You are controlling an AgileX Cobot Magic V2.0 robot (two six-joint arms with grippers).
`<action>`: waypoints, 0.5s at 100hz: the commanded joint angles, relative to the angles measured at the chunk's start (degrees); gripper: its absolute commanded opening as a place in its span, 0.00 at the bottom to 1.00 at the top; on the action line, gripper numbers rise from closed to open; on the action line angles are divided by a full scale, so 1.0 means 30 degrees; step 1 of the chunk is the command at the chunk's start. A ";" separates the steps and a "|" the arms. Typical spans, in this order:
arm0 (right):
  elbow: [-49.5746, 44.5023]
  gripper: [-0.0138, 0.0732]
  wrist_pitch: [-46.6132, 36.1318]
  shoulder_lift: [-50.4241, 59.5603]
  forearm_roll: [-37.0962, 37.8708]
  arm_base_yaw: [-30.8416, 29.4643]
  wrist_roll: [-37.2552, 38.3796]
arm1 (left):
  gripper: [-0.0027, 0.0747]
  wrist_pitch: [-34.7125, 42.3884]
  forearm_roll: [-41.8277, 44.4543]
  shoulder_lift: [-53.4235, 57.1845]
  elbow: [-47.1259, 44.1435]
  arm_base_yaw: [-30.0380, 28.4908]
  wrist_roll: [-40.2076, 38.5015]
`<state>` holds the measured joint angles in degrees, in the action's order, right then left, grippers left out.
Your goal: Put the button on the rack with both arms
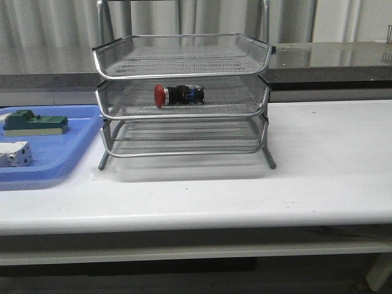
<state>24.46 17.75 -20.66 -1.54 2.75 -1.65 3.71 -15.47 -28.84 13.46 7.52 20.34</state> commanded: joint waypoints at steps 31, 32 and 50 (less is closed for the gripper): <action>0.0269 0.09 -0.1748 -0.0085 0.0130 -0.0123 -0.0071 | 0.01 0.1527 -0.0157 -0.0007 0.0545 -0.0071 -0.0187; 0.0234 0.09 -0.1806 -0.0062 0.0130 -0.0123 -0.0071 | 0.01 0.1527 -0.0157 -0.0007 0.0545 -0.0071 -0.0187; -0.1490 0.09 -0.2961 0.1286 0.0130 -0.0023 -0.0053 | 0.01 0.1527 -0.0157 -0.0007 0.0545 -0.0071 -0.0187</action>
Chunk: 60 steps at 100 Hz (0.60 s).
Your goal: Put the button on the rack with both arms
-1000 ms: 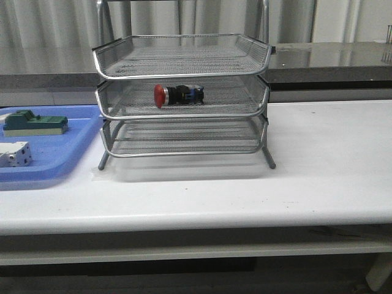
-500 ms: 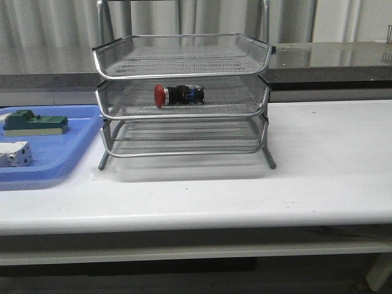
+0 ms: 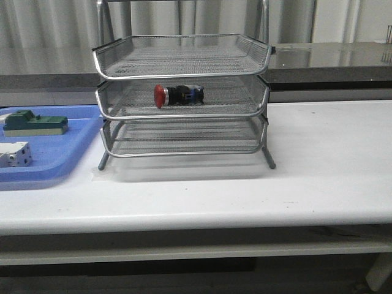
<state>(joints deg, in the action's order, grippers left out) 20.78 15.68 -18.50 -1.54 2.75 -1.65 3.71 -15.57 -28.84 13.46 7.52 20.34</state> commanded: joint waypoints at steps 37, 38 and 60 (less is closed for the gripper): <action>-0.4992 0.09 -0.4080 0.5319 0.0117 -0.0023 0.0549 | 0.01 0.1527 -0.0123 -0.0007 0.0545 -0.0071 -0.0187; -0.5153 0.09 -0.4131 0.5473 0.0117 -0.0023 0.0549 | 0.01 0.1527 -0.0123 -0.0007 0.0545 -0.0071 -0.0187; -0.7151 0.09 -0.4920 0.6716 0.0117 -0.0023 0.0787 | 0.01 0.1527 -0.0123 -0.0007 0.0545 -0.0071 -0.0187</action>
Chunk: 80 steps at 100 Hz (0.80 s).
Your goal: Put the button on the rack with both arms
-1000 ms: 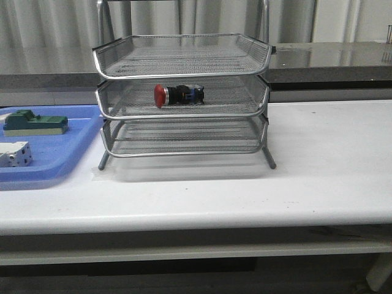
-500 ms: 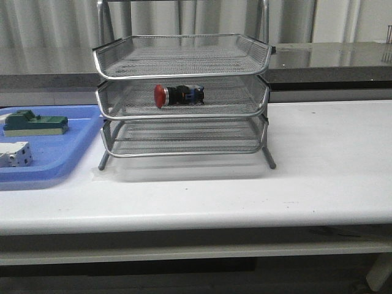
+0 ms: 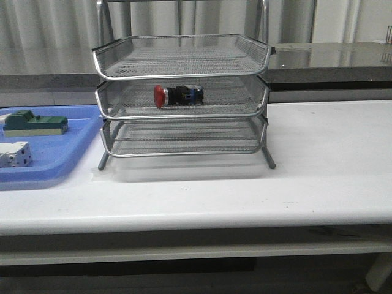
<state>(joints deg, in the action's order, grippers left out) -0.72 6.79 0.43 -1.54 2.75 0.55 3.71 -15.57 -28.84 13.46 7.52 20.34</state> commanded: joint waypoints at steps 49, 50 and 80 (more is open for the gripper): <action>0.0039 0.09 -0.2061 0.0405 0.0117 -0.0023 0.0054 | 0.01 0.1527 -0.0123 -0.0007 0.0545 -0.0071 -0.0187; 0.0039 0.09 -0.2061 0.0405 0.0117 -0.0023 0.0054 | 0.01 0.1527 -0.0123 -0.0007 0.0545 -0.0071 -0.0187; 0.0039 0.09 -0.2061 0.0405 0.0117 -0.0023 0.0054 | 0.01 0.1527 -0.0123 -0.0007 0.0545 -0.0071 -0.0187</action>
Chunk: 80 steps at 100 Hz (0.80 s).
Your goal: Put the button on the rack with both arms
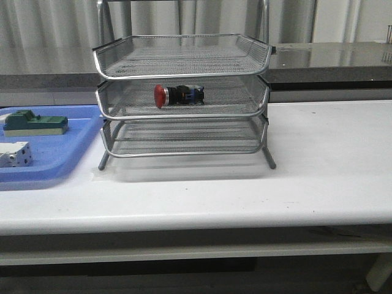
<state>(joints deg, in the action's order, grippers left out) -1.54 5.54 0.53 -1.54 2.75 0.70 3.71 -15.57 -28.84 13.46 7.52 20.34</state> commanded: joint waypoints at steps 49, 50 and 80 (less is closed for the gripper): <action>0.0313 0.09 -0.1643 0.0373 0.0117 -0.0023 0.0004 | 0.01 0.1527 -0.0123 -0.0007 0.0515 -0.0071 -0.0187; 0.0313 0.09 -0.1643 0.0373 0.0117 -0.0023 0.0004 | 0.01 0.1527 -0.0123 -0.0007 0.0515 -0.0071 -0.0187; 0.0313 0.09 -0.1643 0.0373 0.0117 -0.0023 0.0004 | 0.01 0.1452 0.2121 0.1540 0.0083 -0.0830 -0.2836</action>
<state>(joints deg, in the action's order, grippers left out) -1.54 5.44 0.53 -1.54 2.75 0.79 3.71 -12.83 -25.83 12.90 6.21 16.18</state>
